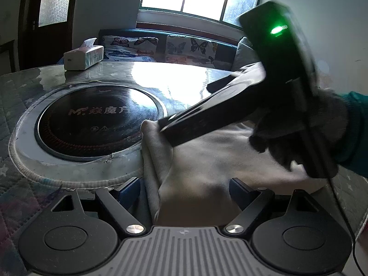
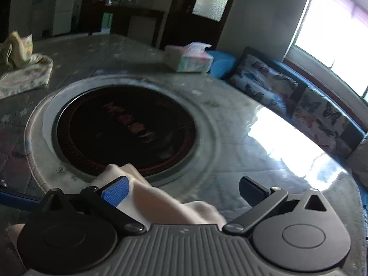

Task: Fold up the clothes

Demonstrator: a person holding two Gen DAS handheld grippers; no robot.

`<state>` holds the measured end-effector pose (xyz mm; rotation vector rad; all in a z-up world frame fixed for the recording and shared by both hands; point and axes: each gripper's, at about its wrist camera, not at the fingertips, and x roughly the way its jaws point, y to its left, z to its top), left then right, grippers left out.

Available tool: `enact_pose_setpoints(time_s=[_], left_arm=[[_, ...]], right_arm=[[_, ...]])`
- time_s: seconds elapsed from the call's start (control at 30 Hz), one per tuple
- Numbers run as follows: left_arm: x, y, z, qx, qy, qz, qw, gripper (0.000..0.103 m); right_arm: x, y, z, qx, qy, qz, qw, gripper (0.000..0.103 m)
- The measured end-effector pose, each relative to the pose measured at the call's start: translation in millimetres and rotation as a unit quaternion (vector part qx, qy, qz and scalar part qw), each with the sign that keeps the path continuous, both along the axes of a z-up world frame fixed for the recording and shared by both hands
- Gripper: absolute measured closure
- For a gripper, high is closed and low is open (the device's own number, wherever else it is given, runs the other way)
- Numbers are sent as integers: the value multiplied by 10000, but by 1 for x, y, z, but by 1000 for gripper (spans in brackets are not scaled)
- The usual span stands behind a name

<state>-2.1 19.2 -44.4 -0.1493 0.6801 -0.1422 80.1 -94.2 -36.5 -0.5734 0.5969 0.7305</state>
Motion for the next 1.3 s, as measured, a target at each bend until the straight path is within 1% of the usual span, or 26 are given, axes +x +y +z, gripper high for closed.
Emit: enact_pose_setpoints(time_s=[0.1,0.23,0.3,0.4,0.47,0.63,0.7,0.83,0.9,1.0,1.13,1.3], left_arm=[[-5,1,1,-3,-17,22,10000,17],[-11,6,6,-2,-84,50,10000,17],[-14,9,8,1,-119,63,9999,17],[-19,12,9,38,-120,110,9999,17],[-23,15,9,78,-96,150,9998,17],[-32,25,12,171,-127,280,9994,17],[-35,32,14,191,-174,367,9990,17],[-40,49,17,223,-236,635,9975,17],[-44,58,17,244,-226,818,9961,17],[-45,67,18,181,-202,1012,9945,18],[-44,69,20,168,-235,1084,9937,18],[-46,70,23,154,-251,1151,9929,18]], right_arm=[[-1,11,-8,-35,-19,45,10000,0],[-7,14,3,59,-104,111,9999,0],[-12,16,6,31,-174,195,9997,0],[-17,24,-5,-149,-215,214,9994,0],[-19,26,-9,-105,-247,233,9994,0],[-29,11,13,73,-251,325,9991,0],[-39,1,19,-15,-326,411,9986,0],[-61,-16,18,-136,-275,579,9979,0],[-76,-21,15,-115,-324,678,9971,0],[-97,-20,7,-104,-519,760,9957,0],[-115,-8,-7,-148,-1123,695,9911,0],[-132,-9,-2,-197,-1677,831,9821,0]])
